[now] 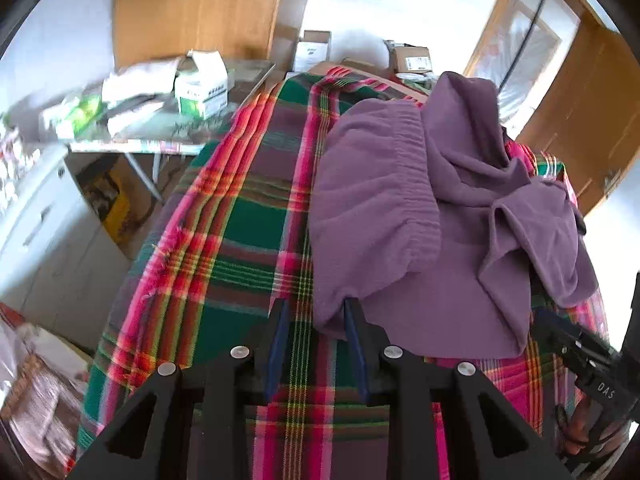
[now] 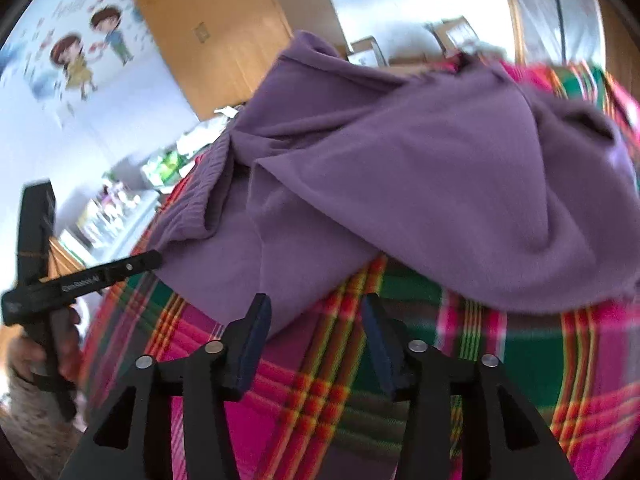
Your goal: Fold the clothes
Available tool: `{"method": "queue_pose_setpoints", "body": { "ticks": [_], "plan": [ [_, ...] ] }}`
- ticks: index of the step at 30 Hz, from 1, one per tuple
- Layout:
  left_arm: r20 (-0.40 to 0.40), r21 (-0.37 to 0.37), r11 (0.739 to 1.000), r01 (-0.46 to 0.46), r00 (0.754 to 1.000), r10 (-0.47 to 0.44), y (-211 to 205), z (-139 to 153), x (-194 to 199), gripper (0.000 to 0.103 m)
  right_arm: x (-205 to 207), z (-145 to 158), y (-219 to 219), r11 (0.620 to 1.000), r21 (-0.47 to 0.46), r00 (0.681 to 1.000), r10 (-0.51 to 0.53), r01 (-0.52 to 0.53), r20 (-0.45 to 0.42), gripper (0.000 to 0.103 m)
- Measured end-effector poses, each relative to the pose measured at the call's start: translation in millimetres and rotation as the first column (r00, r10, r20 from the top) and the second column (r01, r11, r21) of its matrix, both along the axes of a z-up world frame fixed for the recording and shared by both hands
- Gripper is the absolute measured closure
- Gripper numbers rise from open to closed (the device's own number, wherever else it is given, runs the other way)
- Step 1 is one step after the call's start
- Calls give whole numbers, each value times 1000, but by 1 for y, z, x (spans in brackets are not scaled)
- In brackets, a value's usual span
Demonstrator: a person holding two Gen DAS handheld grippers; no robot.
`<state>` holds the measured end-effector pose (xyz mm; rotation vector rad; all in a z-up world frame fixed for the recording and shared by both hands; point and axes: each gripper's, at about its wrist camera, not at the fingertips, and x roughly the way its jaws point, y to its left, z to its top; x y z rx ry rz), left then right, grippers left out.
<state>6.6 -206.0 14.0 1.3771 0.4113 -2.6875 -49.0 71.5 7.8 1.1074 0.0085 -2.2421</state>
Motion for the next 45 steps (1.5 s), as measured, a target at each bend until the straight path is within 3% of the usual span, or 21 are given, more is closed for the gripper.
{"method": "queue_pose_setpoints", "body": {
  "ticks": [4,8,10,15,22,27,30,33,36,38,40,42,45],
  "plan": [
    [-59,-102,994,40,997,-46,12,9,5,74,7,0,-22,995,91,997,53,-48,-61,51],
    [-44,-236,965,115,991,-129,34,11,0,74,8,-2,-30,989,142,994,62,-50,-85,51],
    [-58,-265,954,141,985,-162,40,13,-3,74,7,-3,-31,987,157,995,58,-44,-85,51],
    [-4,-427,884,189,978,-211,58,2,-21,74,2,-6,-35,983,185,996,24,-8,-86,50],
    [32,-502,842,198,977,-211,66,-8,-40,74,-1,-8,-51,973,231,994,18,7,-110,50],
    [37,-481,864,150,988,-151,52,-6,-52,74,-4,-8,-50,974,227,994,13,11,-104,50],
    [23,-431,895,112,993,-114,39,-4,-55,75,-4,-8,-47,974,227,995,2,22,-104,50],
    [-14,-354,933,60,998,-69,20,1,-53,82,-4,-8,-45,972,232,994,-7,32,-108,52],
    [-53,-303,953,18,998,-36,9,5,-47,88,-3,-7,-43,973,226,994,-19,43,-111,62],
    [-87,-264,964,-15,996,-9,1,9,-43,88,-3,-6,-40,975,217,993,-28,52,-113,77],
    [-119,-223,974,-47,993,20,-8,13,-38,88,-2,-5,-40,974,218,992,-32,58,-121,85],
    [-118,-178,983,-55,992,35,-13,11,-37,88,-1,-5,-41,973,225,991,-32,61,-130,86],
    [-90,-193,980,-42,996,25,-9,5,-41,88,-1,-5,-45,970,235,990,-21,53,-137,82]
  ]
}}
